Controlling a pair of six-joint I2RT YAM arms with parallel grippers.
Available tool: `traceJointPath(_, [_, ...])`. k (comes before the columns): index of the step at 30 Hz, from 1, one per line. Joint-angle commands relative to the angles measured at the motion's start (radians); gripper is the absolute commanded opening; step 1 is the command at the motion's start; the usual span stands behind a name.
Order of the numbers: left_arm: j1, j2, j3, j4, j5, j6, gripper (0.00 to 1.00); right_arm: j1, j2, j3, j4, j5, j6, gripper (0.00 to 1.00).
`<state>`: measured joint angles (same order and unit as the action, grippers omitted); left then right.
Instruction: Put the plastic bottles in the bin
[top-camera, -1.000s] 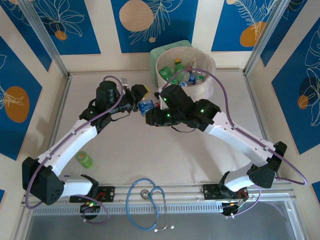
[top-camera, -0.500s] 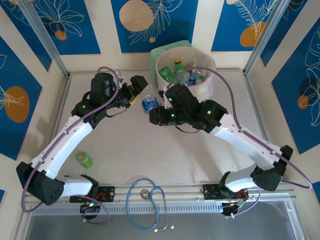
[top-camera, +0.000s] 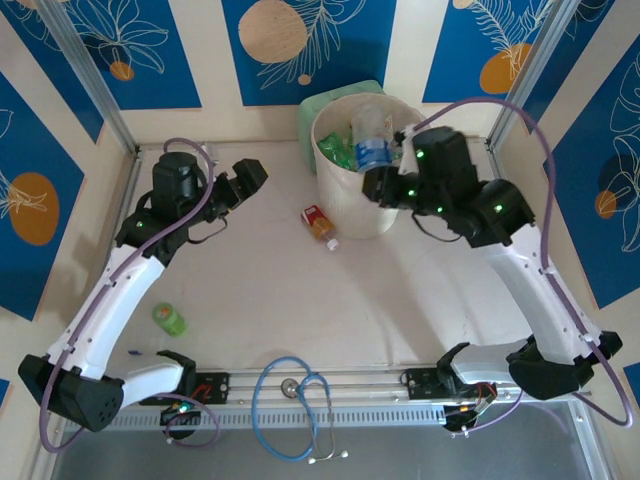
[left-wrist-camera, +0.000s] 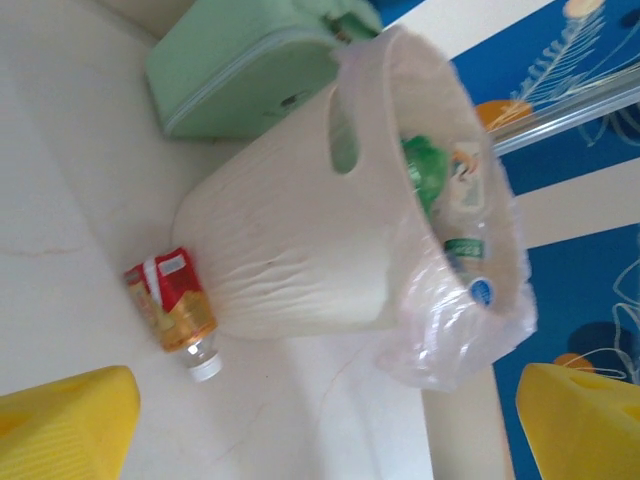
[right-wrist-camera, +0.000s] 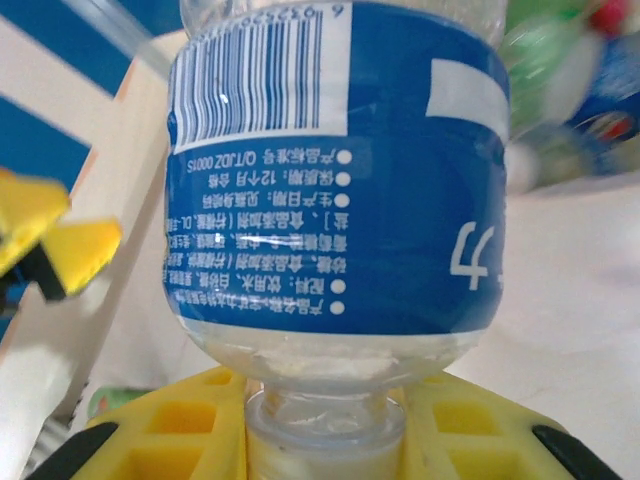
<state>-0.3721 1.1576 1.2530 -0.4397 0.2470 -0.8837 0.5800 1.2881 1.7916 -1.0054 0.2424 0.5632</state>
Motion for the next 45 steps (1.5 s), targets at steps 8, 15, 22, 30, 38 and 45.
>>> traceJointPath(8, [0.004,-0.029,-0.053,-0.022,-0.016,0.039,0.95,-0.191,0.251,0.338,-0.135,-0.055,-0.266,0.09])
traceJointPath(15, [0.004,0.003,-0.064,-0.038,-0.003,0.027,0.93,-0.208,0.417,0.473,-0.179,-0.04,-0.306,0.09])
traceJointPath(22, [0.005,0.02,-0.076,-0.035,-0.007,0.016,0.91,-0.257,0.564,0.606,-0.242,-0.001,-0.288,0.26])
traceJointPath(30, [0.008,0.013,-0.104,-0.044,-0.033,-0.009,0.91,-0.277,0.581,0.625,-0.246,-0.001,-0.261,0.72])
traceJointPath(38, [0.007,0.027,-0.115,-0.048,-0.049,-0.026,0.9,-0.264,0.479,0.597,-0.229,0.002,-0.247,0.7])
traceJointPath(45, [0.005,0.055,-0.138,-0.004,-0.034,-0.047,0.89,-0.245,0.45,0.589,-0.233,0.01,-0.225,0.6])
